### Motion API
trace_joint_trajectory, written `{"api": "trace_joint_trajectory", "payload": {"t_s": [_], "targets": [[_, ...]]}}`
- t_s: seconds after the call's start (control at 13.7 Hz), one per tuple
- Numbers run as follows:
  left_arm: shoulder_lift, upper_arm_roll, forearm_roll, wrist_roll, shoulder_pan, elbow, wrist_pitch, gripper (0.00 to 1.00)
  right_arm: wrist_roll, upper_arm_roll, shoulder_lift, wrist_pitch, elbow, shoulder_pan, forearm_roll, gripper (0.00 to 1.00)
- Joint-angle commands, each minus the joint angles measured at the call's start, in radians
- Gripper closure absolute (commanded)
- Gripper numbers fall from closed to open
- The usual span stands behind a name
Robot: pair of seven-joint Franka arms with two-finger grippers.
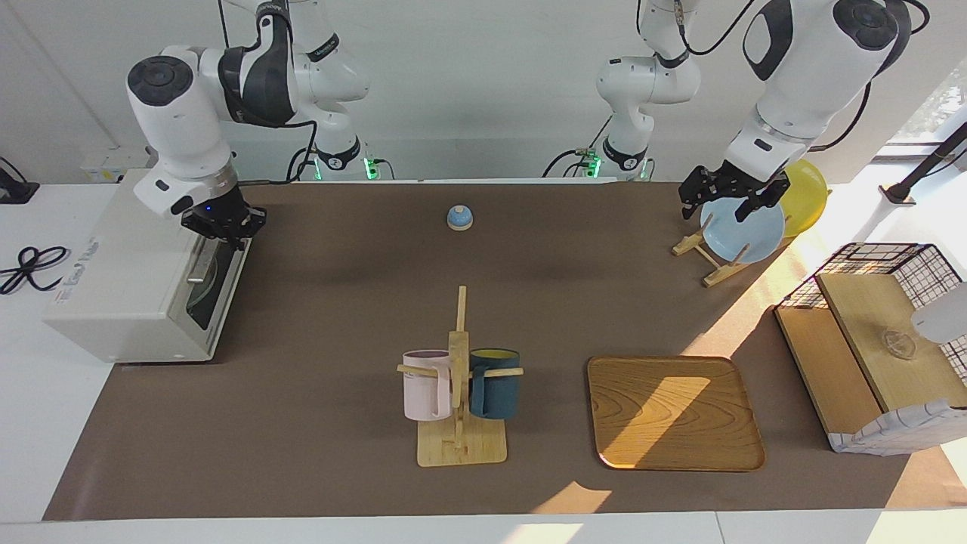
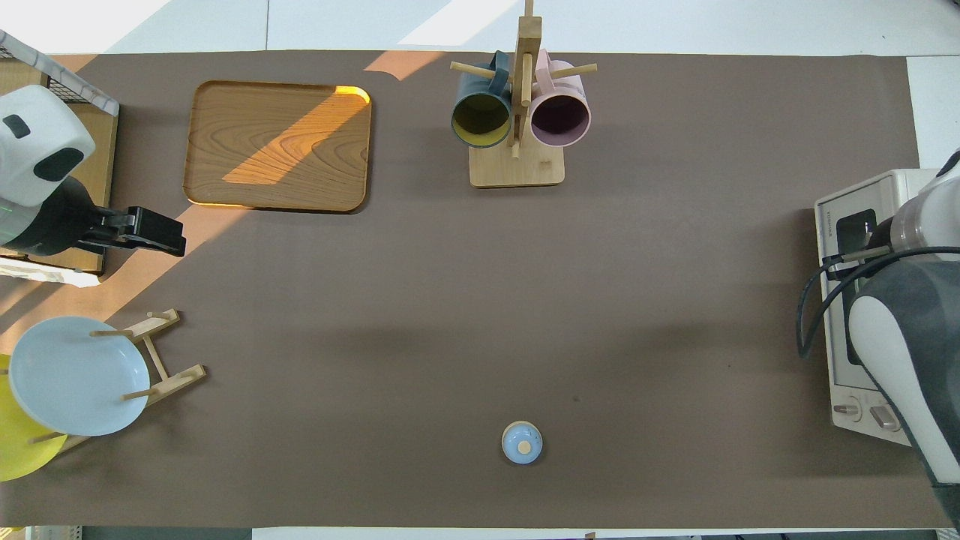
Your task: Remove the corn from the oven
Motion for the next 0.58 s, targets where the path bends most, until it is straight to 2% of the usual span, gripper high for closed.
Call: {"api": "trace_joint_trajectory", "payload": {"t_s": [0.0,0.51], "targets": [[-0.015,-0.010,0.015,0.007,0.013,-0.009,0.009,0.00,-0.042,0.007,-0.002,0.012,-0.016,-0.011,-0.070,1.00],[-0.015,-0.010,0.015,0.007,0.013,-0.009,0.009,0.00,-0.078,0.004,-0.004,0.009,-0.054,-0.071,-0.084,1.00]]}}
